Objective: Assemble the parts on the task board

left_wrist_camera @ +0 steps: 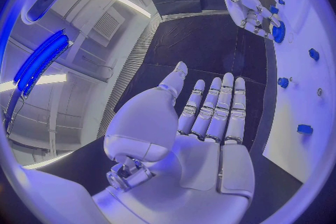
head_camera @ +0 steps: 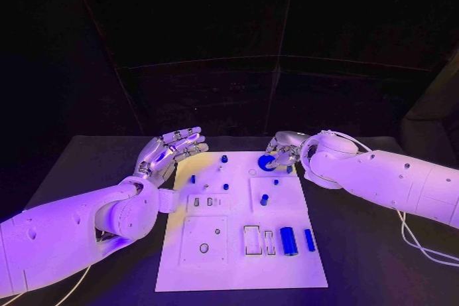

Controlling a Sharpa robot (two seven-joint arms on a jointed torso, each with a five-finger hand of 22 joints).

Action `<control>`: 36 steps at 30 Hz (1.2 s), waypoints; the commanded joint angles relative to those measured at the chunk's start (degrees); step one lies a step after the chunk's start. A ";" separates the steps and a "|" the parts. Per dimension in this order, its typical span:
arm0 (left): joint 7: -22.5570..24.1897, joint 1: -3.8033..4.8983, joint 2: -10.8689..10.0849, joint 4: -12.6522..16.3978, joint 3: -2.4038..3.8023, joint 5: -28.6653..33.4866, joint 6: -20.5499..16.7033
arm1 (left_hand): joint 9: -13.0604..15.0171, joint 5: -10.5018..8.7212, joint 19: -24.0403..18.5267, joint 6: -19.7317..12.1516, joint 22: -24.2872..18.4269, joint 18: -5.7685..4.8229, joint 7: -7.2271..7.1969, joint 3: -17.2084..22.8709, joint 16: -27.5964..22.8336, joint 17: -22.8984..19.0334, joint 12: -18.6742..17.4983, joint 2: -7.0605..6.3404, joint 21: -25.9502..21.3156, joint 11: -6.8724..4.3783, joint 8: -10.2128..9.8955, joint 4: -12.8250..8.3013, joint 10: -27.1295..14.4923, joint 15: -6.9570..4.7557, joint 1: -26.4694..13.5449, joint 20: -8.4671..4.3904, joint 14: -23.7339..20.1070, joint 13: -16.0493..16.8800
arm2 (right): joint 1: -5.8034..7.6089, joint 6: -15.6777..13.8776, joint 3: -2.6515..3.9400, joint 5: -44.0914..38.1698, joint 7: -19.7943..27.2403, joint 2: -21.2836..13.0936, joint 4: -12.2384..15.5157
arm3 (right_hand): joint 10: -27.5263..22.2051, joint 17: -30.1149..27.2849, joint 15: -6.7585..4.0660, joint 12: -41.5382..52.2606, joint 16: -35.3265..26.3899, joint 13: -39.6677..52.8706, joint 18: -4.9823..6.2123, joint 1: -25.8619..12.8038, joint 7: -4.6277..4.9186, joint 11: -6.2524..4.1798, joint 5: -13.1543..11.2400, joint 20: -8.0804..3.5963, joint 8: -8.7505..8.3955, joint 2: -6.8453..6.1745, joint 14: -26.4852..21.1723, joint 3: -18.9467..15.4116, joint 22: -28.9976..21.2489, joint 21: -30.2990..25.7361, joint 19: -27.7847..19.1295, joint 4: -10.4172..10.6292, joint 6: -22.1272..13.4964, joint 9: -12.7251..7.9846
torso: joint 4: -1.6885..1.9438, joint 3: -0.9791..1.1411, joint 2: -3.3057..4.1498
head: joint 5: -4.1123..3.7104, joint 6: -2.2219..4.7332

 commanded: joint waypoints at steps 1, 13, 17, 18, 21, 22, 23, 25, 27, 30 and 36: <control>0.26 0.09 0.06 -0.07 0.06 -0.12 1.07 | -0.07 0.17 0.28 -0.06 -0.07 0.82 5.27 -0.07 0.21 -0.08 0.30 0.26 0.11 0.10 0.23 -0.27 -0.27 0.08 0.35 -0.05 -0.26 -0.06 | -0.01 1.91 -0.06 -0.67 -0.92 0.09 -0.24 | 0.52 2.04 0.43 0.39 0.26 0.22 -1.18 0.57 0.06 -0.03 -0.35 -0.05 0.28 0.10 3.43 0.16 0.13 0.29 0.36 -0.33 0.40 0.02 | 0.02 0.01 0.02 | 0.06 -0.04; -0.08 0.09 0.00 -0.35 0.06 -0.12 1.59 | -0.08 0.14 0.30 -0.09 -0.09 0.82 5.29 -0.20 0.20 -0.10 0.32 0.16 0.11 0.12 0.25 -0.24 -0.30 0.09 0.08 -0.05 -0.29 -0.06 | -0.06 -1.23 -0.07 -1.63 -1.07 0.31 -0.07 | 1.66 2.52 -0.44 3.07 0.50 3.21 -1.43 2.54 -1.45 -1.24 -4.60 -0.62 3.31 2.81 3.41 4.12 1.54 0.85 1.24 -1.44 7.90 0.64 | -0.07 0.02 0.00 | -0.29 -0.05; -0.19 0.09 -0.03 -0.29 0.06 -0.12 1.71 | -0.08 0.14 0.31 -0.09 -0.10 0.82 5.29 -0.23 0.20 -0.10 0.32 0.14 0.11 0.12 0.25 -0.22 -0.31 0.09 0.01 -0.04 -0.30 -0.06 | -0.07 -4.82 -0.06 -2.42 -1.27 0.25 0.80 | 1.52 2.52 -0.78 2.72 0.49 2.96 -1.50 2.56 -1.87 -1.61 -4.41 -0.97 3.49 2.89 3.40 5.06 1.86 0.97 1.45 -1.68 9.10 0.55 | 0.01 0.00 -0.03 | -0.34 0.08; -0.22 0.09 -0.04 -0.27 0.06 -0.12 1.73 | -0.08 0.14 0.31 -0.09 -0.10 0.82 5.29 -0.23 0.20 -0.10 0.32 0.14 0.11 0.12 0.25 -0.22 -0.31 0.09 0.01 -0.04 -0.30 -0.06 | -0.07 -5.73 -0.06 -2.84 -1.37 0.19 1.14 | 1.19 2.40 -0.87 2.08 0.43 2.36 -1.50 2.42 -1.97 -1.71 -4.18 -1.07 3.45 2.79 3.37 5.32 1.83 0.96 1.42 -1.70 9.40 0.49 | 0.06 0.01 -0.03 | -0.45 0.04; -0.30 0.09 -0.08 -0.21 0.06 -0.12 1.51 | -0.08 0.14 0.31 -0.09 -0.10 0.82 5.29 -0.23 0.20 -0.10 0.32 0.14 0.11 0.12 0.25 -0.22 -0.31 0.09 0.01 -0.04 -0.30 -0.06 | -0.07 -7.63 -0.06 -4.00 -1.62 0.01 2.07 | 1.04 2.38 -1.07 1.48 0.39 1.92 -1.55 1.80 -2.18 -1.91 -3.71 -1.31 3.24 2.34 3.36 5.84 2.05 1.03 1.56 -1.60 10.04 0.29 | 0.10 -0.01 -0.03 | -0.36 -0.02; -0.30 0.10 -0.11 -0.20 0.06 -0.12 1.38 | -0.08 0.14 0.31 -0.09 -0.10 0.81 5.29 -0.25 0.20 -0.10 0.32 0.14 0.11 0.12 0.25 -0.20 -0.31 0.09 -0.04 -0.04 -0.30 -0.06 | -0.07 -8.32 -0.06 -4.44 -1.70 -0.06 2.51 | 1.07 2.40 -1.09 1.48 0.40 1.94 -1.57 1.71 -2.19 -1.93 -3.69 -1.33 3.21 2.29 3.36 5.90 2.14 1.07 1.63 -1.58 10.10 0.26 | 0.12 -0.06 -0.04 | -0.26 0.01; -0.30 0.10 -0.15 -0.19 0.06 -0.12 1.27 | -0.08 0.14 0.31 -0.09 -0.10 0.82 5.30 -0.26 0.20 -0.10 0.33 0.15 0.11 0.12 0.25 -0.20 -0.31 0.09 -0.06 -0.04 -0.30 -0.06 | -0.07 -8.96 -0.05 -4.84 -1.78 -0.12 3.00 | 1.12 2.42 -1.11 1.50 0.40 1.98 -1.60 1.62 -2.21 -1.95 -3.66 -1.35 3.17 2.22 3.37 5.96 2.28 1.12 1.72 -1.56 10.17 0.24 | 0.10 -0.07 -0.04 | -0.18 0.04; -0.28 0.10 -0.23 -0.15 0.06 -0.12 1.12 | -0.08 0.14 0.31 -0.09 -0.10 0.82 5.30 -0.26 0.20 -0.10 0.33 0.15 0.11 0.12 0.25 -0.20 -0.31 0.09 -0.06 -0.04 -0.30 -0.06 | -0.07 -9.95 -0.05 -5.56 -1.93 -0.21 4.09 | 1.26 2.50 -1.17 1.54 0.42 2.10 -1.67 1.35 -2.27 -2.00 -3.51 -1.43 3.03 2.01 3.39 6.19 2.62 1.25 1.96 -1.51 10.38 0.15 | 0.09 -0.09 -0.04 | -0.11 0.10; -0.26 0.10 -0.31 -0.11 0.06 -0.12 1.02 | -0.08 0.14 0.31 -0.09 -0.10 0.82 5.30 -0.26 0.20 -0.10 0.33 0.15 0.11 0.12 0.25 -0.20 -0.31 0.09 -0.06 -0.04 -0.30 -0.06 | -0.07 -10.74 -0.05 -6.12 -2.08 -0.24 5.20 | 1.37 2.58 -1.21 1.60 0.45 2.20 -1.72 1.12 -2.29 -2.03 -3.39 -1.48 2.87 1.81 3.40 6.34 2.82 1.32 2.10 -1.46 10.46 0.07 | 0.05 -0.06 -0.04 | 0.02 0.04; -0.27 0.11 -0.40 -0.02 0.06 -0.12 0.87 | -0.07 0.14 0.32 -0.08 -0.10 0.82 5.30 -0.26 0.21 -0.10 0.33 0.18 0.11 0.12 0.26 -0.18 -0.31 0.09 -0.10 -0.04 -0.29 -0.06 | -0.07 -11.60 -0.04 -6.91 -2.44 0.05 7.38 | 1.49 2.61 -1.22 1.67 0.46 2.32 -1.78 0.88 -2.26 -2.03 -3.31 -1.51 2.66 1.59 3.41 6.49 3.12 1.43 2.30 -1.40 10.44 -0.03 | 0.11 -0.08 -0.02 | 0.11 0.07; -0.23 0.12 -0.47 0.13 0.06 -0.12 0.62 | -0.07 0.15 0.34 -0.06 -0.11 0.82 5.29 -0.23 0.22 -0.10 0.36 0.28 0.12 0.11 0.29 -0.15 -0.29 0.09 -0.14 -0.05 -0.27 -0.05 | -0.07 -11.83 -0.03 -8.06 -2.98 2.45 8.72 | 1.57 2.66 -1.23 1.74 0.48 2.42 -1.81 0.74 -2.26 -2.03 -3.27 -1.53 2.56 1.51 3.43 6.60 3.24 1.48 2.39 -1.36 10.48 -0.07 | 0.07 -0.05 0.03 | 0.27 0.17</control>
